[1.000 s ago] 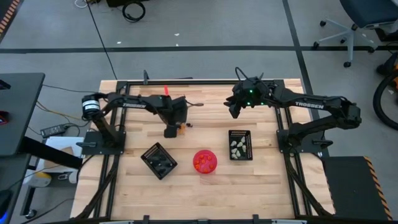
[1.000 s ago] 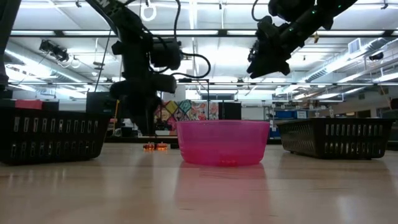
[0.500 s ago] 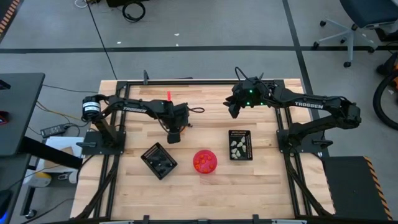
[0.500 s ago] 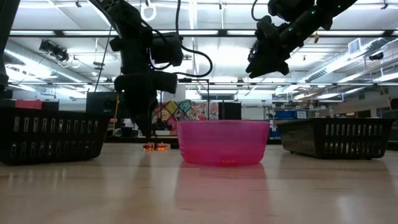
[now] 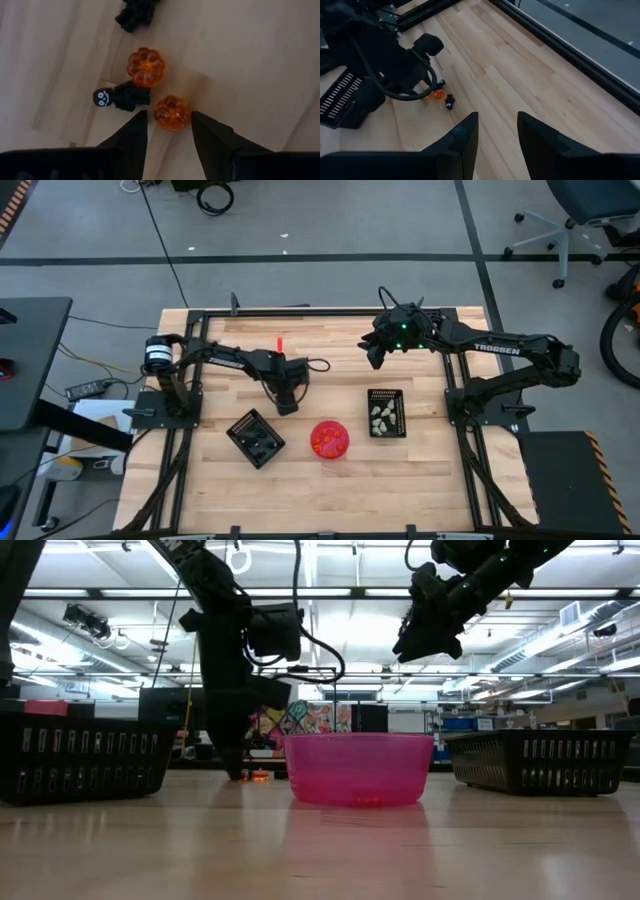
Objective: Sort Halloween decoration
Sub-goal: Put the orange pumpkin toy into the pink bowl
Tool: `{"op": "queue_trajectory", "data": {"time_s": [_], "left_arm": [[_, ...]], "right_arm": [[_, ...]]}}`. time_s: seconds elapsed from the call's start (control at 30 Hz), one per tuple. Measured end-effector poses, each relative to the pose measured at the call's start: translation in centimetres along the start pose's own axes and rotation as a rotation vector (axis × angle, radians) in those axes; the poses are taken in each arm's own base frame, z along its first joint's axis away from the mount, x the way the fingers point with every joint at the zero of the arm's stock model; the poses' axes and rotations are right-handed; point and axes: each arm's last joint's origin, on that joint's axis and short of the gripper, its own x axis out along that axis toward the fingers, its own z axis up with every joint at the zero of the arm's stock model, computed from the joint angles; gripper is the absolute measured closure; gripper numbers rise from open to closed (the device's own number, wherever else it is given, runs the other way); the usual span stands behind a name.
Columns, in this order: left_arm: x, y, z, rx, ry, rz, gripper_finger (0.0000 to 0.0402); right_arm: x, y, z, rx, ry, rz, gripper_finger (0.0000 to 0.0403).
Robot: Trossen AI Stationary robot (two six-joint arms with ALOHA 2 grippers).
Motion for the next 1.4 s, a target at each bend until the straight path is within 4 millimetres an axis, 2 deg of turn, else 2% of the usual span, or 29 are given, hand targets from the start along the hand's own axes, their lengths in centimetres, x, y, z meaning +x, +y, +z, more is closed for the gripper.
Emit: {"op": "queue_trajectory", "data": {"time_s": [0.3,0.67,1.07,1.4], "left_arm": [[0.3,0.0,0.1,-0.052,-0.005,0.026,0.0265],[0.4,-0.5,0.5,-0.038,-0.063,0.019,0.0339],[0.0,-1.5,1.9,0.012,-0.219,-0.054,0.0344],[-0.7,-2.1,2.6,0.035,-0.284,-0.227,0.0349]], "right_arm": [[0.0,0.0,0.0,0.000,0.004,0.008,0.0263],[0.0,-0.1,-0.3,0.001,0.029,-0.030,0.0263],[0.0,-0.2,-0.8,0.002,0.079,-0.040,0.0263],[0.0,-0.2,-0.8,-0.021,0.085,-0.018,0.0263]]}}
